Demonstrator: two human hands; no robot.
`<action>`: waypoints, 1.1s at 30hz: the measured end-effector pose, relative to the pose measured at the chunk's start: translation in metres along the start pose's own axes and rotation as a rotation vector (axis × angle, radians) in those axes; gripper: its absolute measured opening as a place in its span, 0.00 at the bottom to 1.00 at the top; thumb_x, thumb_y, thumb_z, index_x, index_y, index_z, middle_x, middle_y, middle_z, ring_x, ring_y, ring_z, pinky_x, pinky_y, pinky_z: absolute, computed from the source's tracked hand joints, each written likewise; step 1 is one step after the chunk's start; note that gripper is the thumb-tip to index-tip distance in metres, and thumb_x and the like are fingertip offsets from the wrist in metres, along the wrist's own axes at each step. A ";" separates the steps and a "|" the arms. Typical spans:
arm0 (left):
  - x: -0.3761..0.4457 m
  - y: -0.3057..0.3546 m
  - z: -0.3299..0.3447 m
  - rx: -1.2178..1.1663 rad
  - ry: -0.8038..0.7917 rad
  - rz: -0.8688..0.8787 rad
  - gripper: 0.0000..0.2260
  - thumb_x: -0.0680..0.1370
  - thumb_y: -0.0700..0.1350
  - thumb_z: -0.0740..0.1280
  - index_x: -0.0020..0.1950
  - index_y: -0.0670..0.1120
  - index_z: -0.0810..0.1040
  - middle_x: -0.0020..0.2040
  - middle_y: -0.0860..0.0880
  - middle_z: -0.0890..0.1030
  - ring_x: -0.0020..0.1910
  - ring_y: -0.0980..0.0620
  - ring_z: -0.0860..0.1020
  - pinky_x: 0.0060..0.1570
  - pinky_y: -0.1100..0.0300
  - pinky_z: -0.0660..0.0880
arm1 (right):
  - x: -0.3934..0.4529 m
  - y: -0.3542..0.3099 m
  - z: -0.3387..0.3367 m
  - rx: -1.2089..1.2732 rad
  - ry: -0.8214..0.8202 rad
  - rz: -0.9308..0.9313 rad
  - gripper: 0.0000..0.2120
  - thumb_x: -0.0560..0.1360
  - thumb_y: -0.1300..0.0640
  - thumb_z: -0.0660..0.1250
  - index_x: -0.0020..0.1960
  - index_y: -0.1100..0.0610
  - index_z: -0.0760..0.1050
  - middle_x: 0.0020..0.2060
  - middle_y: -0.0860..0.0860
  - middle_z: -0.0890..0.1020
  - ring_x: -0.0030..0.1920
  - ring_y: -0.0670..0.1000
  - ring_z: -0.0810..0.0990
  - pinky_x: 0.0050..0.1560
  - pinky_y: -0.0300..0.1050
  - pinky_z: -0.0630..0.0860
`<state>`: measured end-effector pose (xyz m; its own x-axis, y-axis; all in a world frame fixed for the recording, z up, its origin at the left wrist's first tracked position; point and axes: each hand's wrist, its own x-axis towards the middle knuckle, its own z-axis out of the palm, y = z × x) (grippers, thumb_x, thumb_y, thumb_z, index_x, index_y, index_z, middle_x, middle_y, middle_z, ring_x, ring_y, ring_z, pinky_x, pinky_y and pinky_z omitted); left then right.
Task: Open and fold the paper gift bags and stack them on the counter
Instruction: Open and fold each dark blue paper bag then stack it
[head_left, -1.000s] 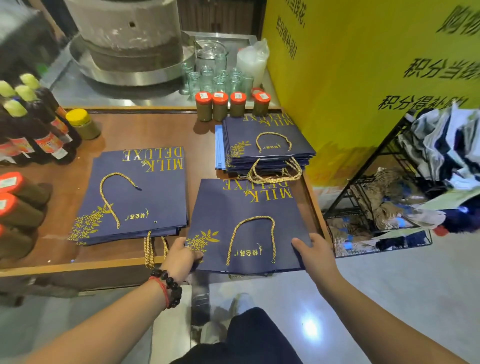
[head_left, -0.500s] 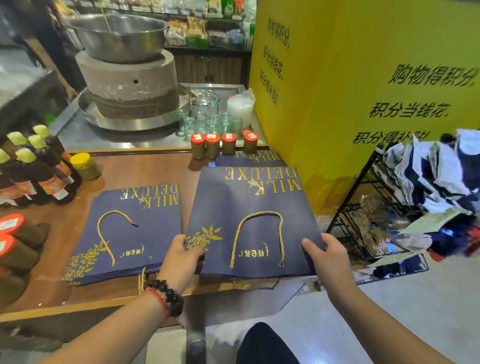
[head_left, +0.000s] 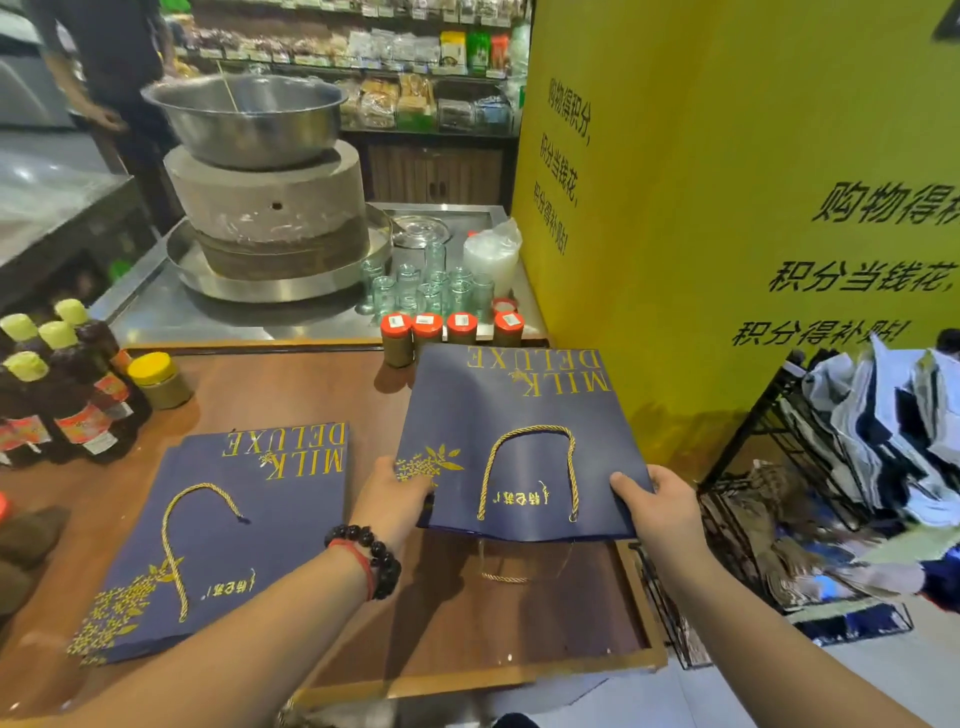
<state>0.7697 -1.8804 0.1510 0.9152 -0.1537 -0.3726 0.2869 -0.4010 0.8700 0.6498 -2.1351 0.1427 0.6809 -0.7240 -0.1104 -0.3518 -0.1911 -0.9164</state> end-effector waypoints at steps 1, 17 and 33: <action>0.009 0.005 0.006 0.013 0.002 -0.014 0.08 0.75 0.43 0.66 0.53 0.47 0.72 0.47 0.47 0.79 0.46 0.47 0.79 0.51 0.50 0.76 | 0.013 0.002 0.002 -0.015 -0.002 -0.001 0.06 0.77 0.59 0.69 0.43 0.61 0.76 0.38 0.52 0.81 0.39 0.54 0.79 0.34 0.43 0.73; 0.121 0.015 0.091 0.254 0.078 -0.077 0.04 0.68 0.48 0.64 0.37 0.48 0.73 0.47 0.42 0.83 0.49 0.40 0.79 0.49 0.51 0.75 | 0.181 0.054 0.040 -0.278 -0.151 0.120 0.08 0.77 0.53 0.67 0.51 0.56 0.80 0.46 0.54 0.83 0.47 0.55 0.79 0.43 0.47 0.70; 0.191 -0.011 0.109 0.303 0.063 -0.214 0.03 0.76 0.46 0.66 0.47 0.49 0.73 0.48 0.48 0.77 0.53 0.43 0.76 0.53 0.53 0.73 | 0.239 0.071 0.075 -0.383 -0.258 0.184 0.16 0.79 0.51 0.63 0.64 0.56 0.74 0.58 0.56 0.81 0.58 0.60 0.78 0.55 0.50 0.73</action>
<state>0.9103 -2.0033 0.0354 0.8622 0.0148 -0.5063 0.3852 -0.6684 0.6363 0.8354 -2.2720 0.0222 0.7051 -0.5903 -0.3930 -0.6588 -0.3402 -0.6711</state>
